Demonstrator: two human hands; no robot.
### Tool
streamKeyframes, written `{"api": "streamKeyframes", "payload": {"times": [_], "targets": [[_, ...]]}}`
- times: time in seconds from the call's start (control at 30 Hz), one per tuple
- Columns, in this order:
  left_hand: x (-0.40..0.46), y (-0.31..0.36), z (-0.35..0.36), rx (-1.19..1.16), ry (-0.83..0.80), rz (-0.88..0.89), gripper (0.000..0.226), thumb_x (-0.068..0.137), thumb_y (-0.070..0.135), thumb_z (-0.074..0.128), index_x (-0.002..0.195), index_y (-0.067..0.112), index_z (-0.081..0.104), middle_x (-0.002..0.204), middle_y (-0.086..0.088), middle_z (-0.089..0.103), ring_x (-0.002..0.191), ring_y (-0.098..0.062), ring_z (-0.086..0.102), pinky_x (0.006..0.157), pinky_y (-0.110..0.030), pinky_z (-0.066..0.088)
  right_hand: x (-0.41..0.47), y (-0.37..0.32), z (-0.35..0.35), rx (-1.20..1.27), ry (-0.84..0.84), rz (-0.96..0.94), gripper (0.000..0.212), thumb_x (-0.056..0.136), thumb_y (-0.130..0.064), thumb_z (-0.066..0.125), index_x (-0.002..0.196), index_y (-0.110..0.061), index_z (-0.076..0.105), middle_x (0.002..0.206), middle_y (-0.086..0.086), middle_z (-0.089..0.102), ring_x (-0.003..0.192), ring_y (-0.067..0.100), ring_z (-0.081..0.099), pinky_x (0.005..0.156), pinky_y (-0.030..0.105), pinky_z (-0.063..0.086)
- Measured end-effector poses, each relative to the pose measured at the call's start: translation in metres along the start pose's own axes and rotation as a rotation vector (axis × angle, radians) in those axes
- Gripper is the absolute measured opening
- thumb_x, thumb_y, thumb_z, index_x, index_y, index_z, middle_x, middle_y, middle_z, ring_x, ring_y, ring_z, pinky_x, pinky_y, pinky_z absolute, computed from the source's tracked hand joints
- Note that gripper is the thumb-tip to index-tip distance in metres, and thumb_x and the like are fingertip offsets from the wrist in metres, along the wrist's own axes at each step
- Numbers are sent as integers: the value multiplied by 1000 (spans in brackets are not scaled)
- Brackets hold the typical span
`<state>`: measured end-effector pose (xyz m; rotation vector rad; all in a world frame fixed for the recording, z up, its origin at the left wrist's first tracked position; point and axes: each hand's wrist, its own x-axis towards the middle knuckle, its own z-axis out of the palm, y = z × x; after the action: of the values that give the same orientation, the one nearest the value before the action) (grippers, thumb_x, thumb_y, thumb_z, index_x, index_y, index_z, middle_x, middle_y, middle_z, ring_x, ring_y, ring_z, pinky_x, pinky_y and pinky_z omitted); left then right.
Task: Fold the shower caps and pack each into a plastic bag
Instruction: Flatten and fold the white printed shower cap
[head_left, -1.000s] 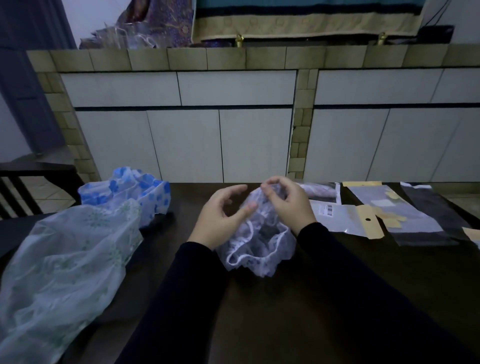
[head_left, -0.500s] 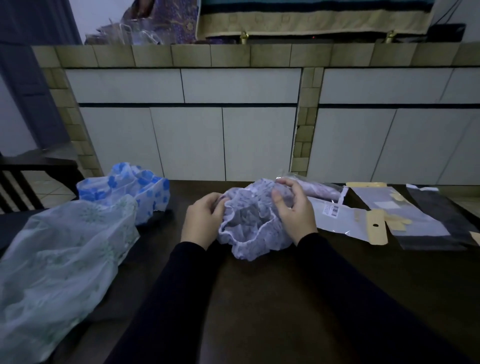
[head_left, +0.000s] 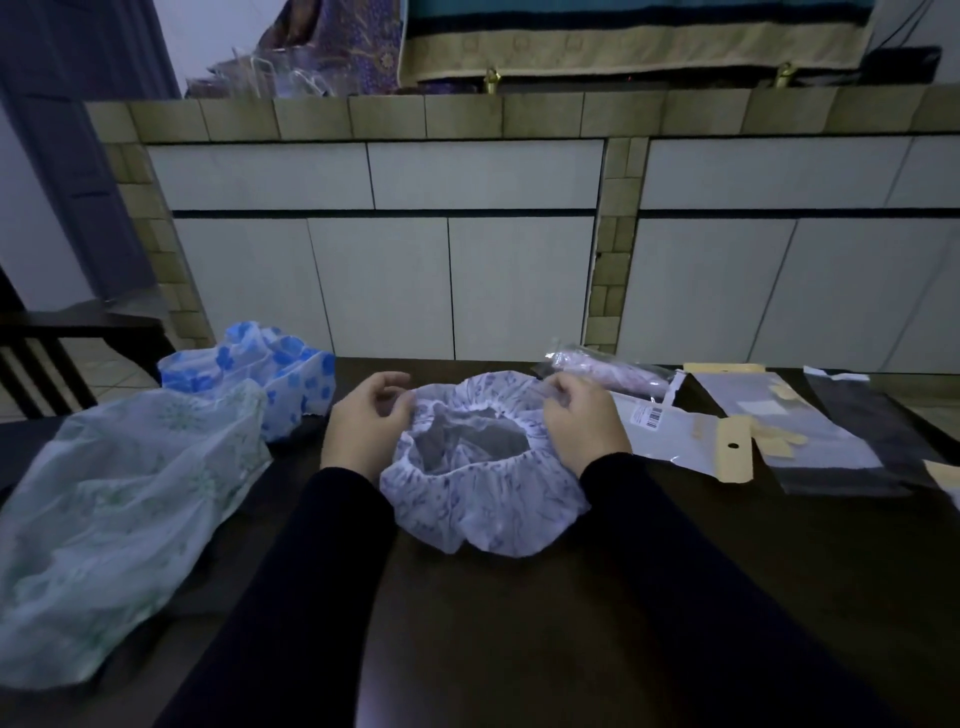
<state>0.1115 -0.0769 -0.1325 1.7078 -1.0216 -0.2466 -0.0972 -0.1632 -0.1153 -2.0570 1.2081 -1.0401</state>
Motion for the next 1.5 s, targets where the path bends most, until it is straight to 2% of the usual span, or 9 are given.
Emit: {"api": "streamKeyframes", "payload": {"times": [0.07,0.2,0.4,0.6,0.93,1.1,1.2,1.3,1.5], "targets": [[-1,5,-1,-88,-64,38,27,91,12,57,116,20,64,111,1,67,100,-11,64,93,-34,52,-2,-3,1,-70,20,-47,28,86,-5,45,106,-12,64,109,4,61,105,21,53,92,33,42],[-4,17,-4,-159,-88,103,27,98,34,48,116,26,66,109,10,67,101,-5,61,86,-26,48,-8,-9,-3,-136,63,-166,33,79,3,45,101,-15,63,98,-3,61,102,22,51,97,40,36],[-7,19,-4,66,-218,146,16,88,34,66,73,34,68,61,18,64,58,4,55,59,-16,43,-14,-10,0,44,3,-188,14,90,-11,48,97,-20,57,91,-3,62,88,17,57,80,36,50],[-2,16,-1,182,169,133,43,94,39,54,57,20,47,54,4,50,61,-20,52,58,-32,36,-10,-2,3,-73,-3,-138,21,95,-43,49,97,-27,61,92,-4,66,86,17,60,73,31,48],[-8,17,6,-85,-21,191,10,89,35,65,81,28,64,73,13,62,64,-1,52,61,-14,43,-5,4,5,-75,25,-173,43,83,3,47,115,-22,60,106,-5,59,106,18,53,94,37,46],[-6,16,3,-103,-114,248,10,88,23,68,79,28,69,72,8,66,66,-4,57,64,-21,48,-8,5,4,62,2,-175,29,97,-29,47,124,-21,57,108,-5,59,96,11,54,86,28,46],[-4,16,3,-103,-112,255,20,90,16,64,79,32,68,71,7,66,64,-5,57,65,-25,49,-6,7,6,39,-12,-136,35,97,-47,43,110,-21,63,101,-3,63,97,12,55,83,27,45],[-2,13,3,-104,-120,218,26,93,13,61,82,36,67,72,10,66,65,-4,59,67,-29,52,-5,8,11,-10,40,-162,31,96,-45,47,91,-18,61,85,0,61,88,17,55,76,31,46],[-7,26,-6,-65,-112,230,24,92,16,61,112,28,64,101,5,67,82,1,61,72,-14,50,-12,0,15,-65,99,-247,26,93,-47,51,90,-22,59,82,-9,58,76,9,54,67,29,48]]}}
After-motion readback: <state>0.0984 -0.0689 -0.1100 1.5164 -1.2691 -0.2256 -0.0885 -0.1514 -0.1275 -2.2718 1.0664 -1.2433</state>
